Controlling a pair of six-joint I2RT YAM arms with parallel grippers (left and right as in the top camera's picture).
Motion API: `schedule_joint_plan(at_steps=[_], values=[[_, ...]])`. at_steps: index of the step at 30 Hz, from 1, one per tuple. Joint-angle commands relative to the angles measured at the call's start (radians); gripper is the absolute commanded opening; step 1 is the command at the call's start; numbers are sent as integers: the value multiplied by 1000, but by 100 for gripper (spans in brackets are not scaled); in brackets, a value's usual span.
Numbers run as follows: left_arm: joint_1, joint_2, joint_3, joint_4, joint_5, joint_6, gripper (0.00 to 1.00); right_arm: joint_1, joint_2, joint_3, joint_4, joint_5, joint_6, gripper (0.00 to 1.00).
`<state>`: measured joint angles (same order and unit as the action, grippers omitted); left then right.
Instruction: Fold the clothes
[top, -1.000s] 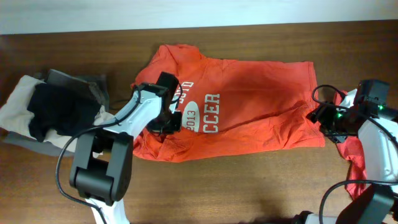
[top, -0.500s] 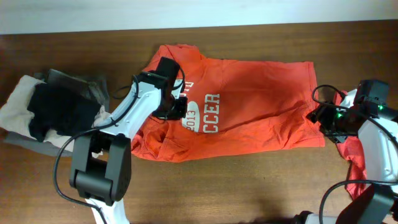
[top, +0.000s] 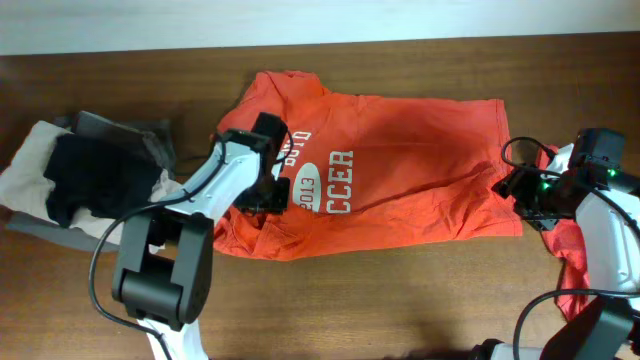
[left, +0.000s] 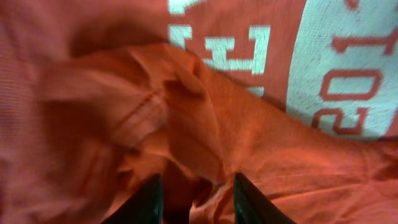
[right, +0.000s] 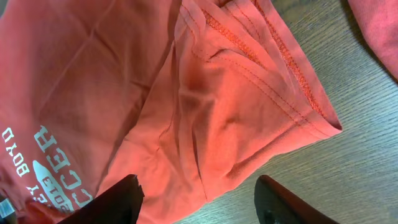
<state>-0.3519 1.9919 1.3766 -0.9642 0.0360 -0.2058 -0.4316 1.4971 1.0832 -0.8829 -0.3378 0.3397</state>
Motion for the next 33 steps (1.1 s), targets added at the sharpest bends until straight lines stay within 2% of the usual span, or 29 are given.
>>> schedule_joint_plan(at_steps=[1, 4, 9, 18, 23, 33], values=[[-20, 5, -28, 25, 24, 21, 30, -1, -11, 19, 0, 13, -3, 63], [-29, 5, -27, 24, 47, 21, 13, -1, -11, 19, -1, 13, -3, 63], [-34, -3, 19, -10, 124, 43, 1, -1, -11, 19, -1, 13, -3, 63], [-34, -6, 157, -46, 133, 43, 0, -1, -11, 19, 0, 13, -3, 63], [-34, -6, 170, 34, 133, 56, 0, -1, -11, 19, 4, 13, -3, 64], [-35, -6, 170, 192, 133, 188, 0, -1, -11, 19, 3, 13, -2, 63]])
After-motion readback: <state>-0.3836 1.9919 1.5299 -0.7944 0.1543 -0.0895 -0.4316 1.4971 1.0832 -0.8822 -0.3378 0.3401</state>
